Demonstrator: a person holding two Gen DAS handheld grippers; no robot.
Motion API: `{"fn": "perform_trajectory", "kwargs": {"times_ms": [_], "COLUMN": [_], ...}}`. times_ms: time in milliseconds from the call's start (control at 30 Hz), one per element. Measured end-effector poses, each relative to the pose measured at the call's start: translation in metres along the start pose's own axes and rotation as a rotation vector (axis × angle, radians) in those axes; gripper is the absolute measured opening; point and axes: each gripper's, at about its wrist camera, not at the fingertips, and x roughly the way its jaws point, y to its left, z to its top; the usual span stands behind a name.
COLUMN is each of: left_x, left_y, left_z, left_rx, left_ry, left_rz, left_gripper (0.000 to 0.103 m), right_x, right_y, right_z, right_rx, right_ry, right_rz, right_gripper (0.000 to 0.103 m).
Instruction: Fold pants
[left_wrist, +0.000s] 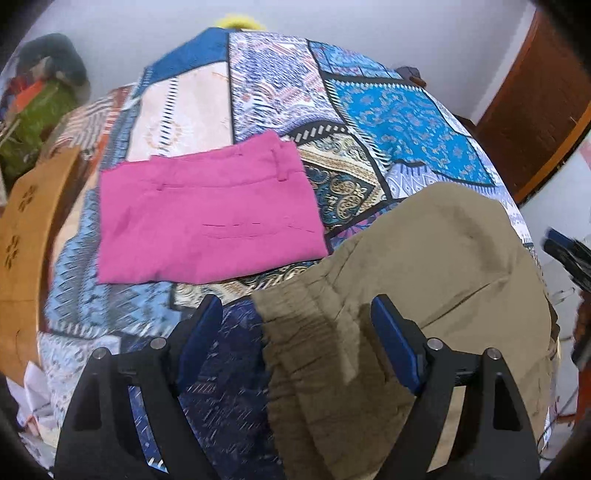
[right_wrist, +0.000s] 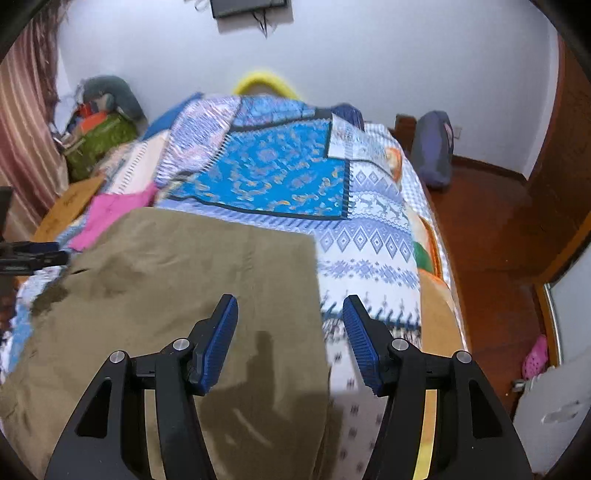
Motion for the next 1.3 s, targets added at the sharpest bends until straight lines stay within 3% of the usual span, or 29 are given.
{"fn": "perform_trajectory", "kwargs": {"times_ms": [233, 500, 567, 633, 667, 733, 933, 1100, 1300], "left_x": [0.029, 0.047, 0.05, 0.052, 0.052, 0.05, 0.028, -0.007, -0.047], "left_y": [-0.001, 0.007, 0.011, 0.012, 0.012, 0.01, 0.008, -0.008, -0.018], "left_z": [0.003, 0.008, 0.01, 0.01, 0.01, 0.011, 0.022, 0.037, 0.047], "left_rx": [0.034, -0.03, -0.048, -0.061, -0.066, -0.062, -0.03, 0.068, 0.079], "left_ry": [0.034, 0.055, 0.069, 0.078, 0.081, 0.067, 0.027, -0.076, -0.154], "left_rz": [0.029, -0.055, -0.092, -0.122, -0.142, -0.109, -0.033, 0.096, 0.108], "left_gripper": [0.088, 0.088, 0.083, 0.074, 0.067, 0.062, 0.053, 0.053, 0.052], "right_x": [0.046, 0.081, 0.084, 0.085, 0.084, 0.084, 0.063, 0.033, -0.012], "right_y": [-0.011, -0.003, 0.001, 0.004, 0.006, 0.01, 0.016, 0.008, 0.012], "right_z": [0.022, 0.034, 0.034, 0.034, 0.034, 0.033, 0.032, 0.053, 0.073], "right_rx": [0.049, 0.039, 0.023, 0.012, 0.009, -0.017, -0.098, -0.075, -0.053], "right_ry": [0.054, 0.133, 0.141, 0.139, 0.134, 0.125, 0.039, -0.05, -0.133], "right_rz": [0.039, 0.071, 0.069, 0.086, 0.059, 0.013, -0.055, -0.1, -0.109], "right_gripper": [0.055, 0.058, 0.054, 0.036, 0.033, 0.013, 0.007, 0.005, 0.003]}}
